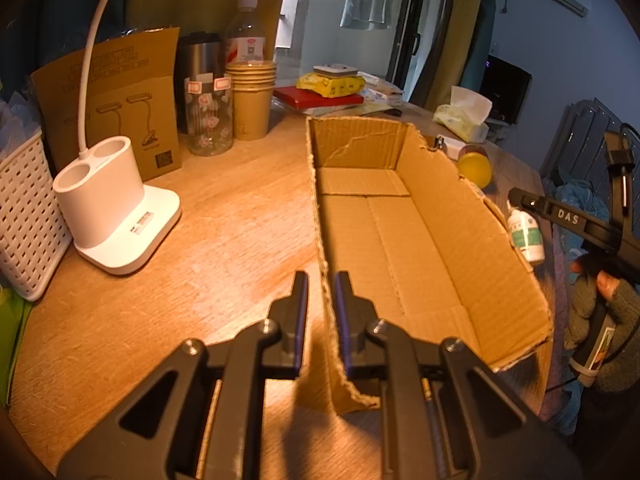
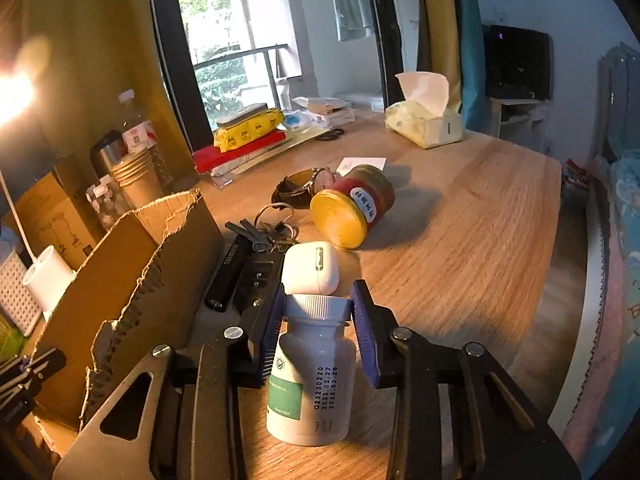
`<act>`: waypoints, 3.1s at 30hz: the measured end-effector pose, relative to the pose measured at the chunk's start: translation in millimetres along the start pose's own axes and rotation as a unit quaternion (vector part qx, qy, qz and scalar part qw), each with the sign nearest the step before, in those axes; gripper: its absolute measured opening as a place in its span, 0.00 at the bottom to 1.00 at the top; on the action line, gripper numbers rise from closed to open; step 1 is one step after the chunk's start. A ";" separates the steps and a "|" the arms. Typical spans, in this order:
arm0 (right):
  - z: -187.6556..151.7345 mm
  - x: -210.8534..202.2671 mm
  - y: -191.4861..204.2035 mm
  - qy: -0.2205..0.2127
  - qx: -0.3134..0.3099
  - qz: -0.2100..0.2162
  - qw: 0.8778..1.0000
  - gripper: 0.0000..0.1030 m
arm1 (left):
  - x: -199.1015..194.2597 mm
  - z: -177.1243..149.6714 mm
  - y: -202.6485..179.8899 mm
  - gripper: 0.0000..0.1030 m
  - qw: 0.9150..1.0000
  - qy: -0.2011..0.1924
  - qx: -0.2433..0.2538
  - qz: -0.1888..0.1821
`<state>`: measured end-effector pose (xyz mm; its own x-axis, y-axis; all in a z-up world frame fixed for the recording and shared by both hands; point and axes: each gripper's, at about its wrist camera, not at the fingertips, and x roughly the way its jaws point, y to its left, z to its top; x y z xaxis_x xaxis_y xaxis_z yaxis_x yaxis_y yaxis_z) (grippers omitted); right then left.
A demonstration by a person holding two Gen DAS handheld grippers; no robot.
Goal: Organize rigid objects
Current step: 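Carry the pill bottle into the box and open the right gripper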
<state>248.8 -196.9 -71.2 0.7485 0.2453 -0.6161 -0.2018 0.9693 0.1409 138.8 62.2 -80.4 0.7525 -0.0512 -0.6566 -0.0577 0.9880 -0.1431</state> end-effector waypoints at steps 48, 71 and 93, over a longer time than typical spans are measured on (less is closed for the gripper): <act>-14.8 -106.6 129.2 -0.072 -0.123 0.169 0.975 0.35 | -0.3 0.4 0.5 0.14 1.000 0.000 0.000 0.001; -20.0 -19.1 155.3 0.095 -0.112 0.218 0.965 0.35 | -1.1 0.6 0.7 0.15 1.000 0.000 0.001 0.000; -12.6 -31.5 145.3 0.060 -0.115 0.216 0.968 0.62 | 0.1 0.6 -2.1 0.15 1.000 0.000 0.003 0.002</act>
<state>187.9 -64.0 -41.1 0.4874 0.6095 -0.6253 -0.6250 0.7436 0.2377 139.4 60.2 -79.7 0.7525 -0.0466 -0.6570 -0.0578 0.9890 -0.1364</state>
